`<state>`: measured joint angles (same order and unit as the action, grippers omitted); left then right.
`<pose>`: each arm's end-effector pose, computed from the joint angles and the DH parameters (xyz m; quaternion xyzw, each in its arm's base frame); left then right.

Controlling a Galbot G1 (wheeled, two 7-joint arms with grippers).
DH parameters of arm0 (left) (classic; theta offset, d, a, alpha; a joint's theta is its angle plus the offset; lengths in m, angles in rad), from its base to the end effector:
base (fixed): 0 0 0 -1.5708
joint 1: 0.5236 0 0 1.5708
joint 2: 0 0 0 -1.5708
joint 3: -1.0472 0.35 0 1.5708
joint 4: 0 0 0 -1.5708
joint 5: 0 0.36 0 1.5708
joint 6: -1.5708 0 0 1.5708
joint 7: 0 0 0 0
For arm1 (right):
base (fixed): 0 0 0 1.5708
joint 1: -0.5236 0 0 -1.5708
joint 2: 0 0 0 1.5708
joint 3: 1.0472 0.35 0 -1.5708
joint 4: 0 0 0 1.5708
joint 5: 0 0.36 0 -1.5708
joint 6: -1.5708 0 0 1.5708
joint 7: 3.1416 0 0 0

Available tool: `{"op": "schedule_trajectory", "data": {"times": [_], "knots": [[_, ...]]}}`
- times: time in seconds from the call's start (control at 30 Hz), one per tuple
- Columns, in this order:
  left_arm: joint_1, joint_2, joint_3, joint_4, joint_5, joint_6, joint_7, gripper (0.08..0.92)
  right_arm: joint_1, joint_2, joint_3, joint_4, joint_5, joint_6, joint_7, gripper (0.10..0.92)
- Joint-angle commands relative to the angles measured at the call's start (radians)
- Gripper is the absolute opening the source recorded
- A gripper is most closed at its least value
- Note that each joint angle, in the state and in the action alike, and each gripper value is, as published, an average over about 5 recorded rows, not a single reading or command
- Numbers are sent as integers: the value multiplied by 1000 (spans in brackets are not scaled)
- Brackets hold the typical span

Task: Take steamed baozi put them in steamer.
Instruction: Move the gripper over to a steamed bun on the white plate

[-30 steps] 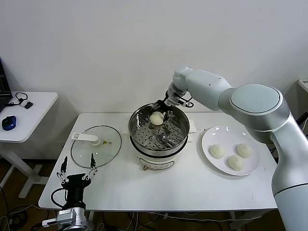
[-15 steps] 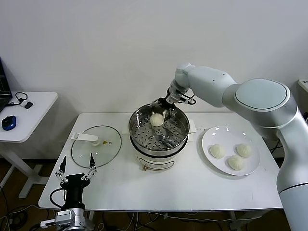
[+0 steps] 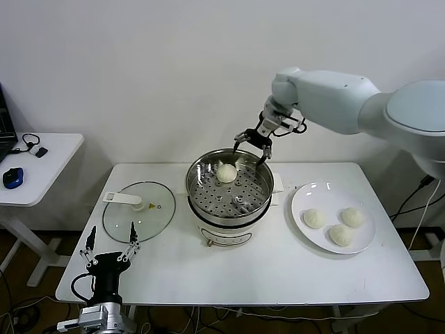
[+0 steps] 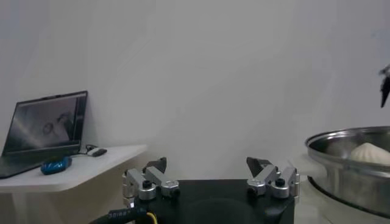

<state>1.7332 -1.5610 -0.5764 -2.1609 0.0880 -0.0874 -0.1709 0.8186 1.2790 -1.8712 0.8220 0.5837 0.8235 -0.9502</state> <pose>0.1364 0.0172 -0.3049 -0.0985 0.9931 0.0644 0.0005 0.6509 0.0004 -0.0045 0.6915 -0.2765 0.6659 0.0433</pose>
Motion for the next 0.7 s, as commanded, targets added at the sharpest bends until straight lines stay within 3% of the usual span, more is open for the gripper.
{"op": "schedule_trajectory", "data": {"times": [0.03, 0.2, 0.7], "knots": [[0, 0, 2, -2, -1, 0, 0, 823, 116, -73, -105, 111, 183, -392, -90, 823], [-3, 2, 3, 0, -1, 1, 1, 823, 155, -135, -136, 186, 241, -619, -101, 823], [-12, 6, 4, 16, -3, 0, 2, 823, 137, -281, -171, 316, 288, -917, -114, 823]]}}
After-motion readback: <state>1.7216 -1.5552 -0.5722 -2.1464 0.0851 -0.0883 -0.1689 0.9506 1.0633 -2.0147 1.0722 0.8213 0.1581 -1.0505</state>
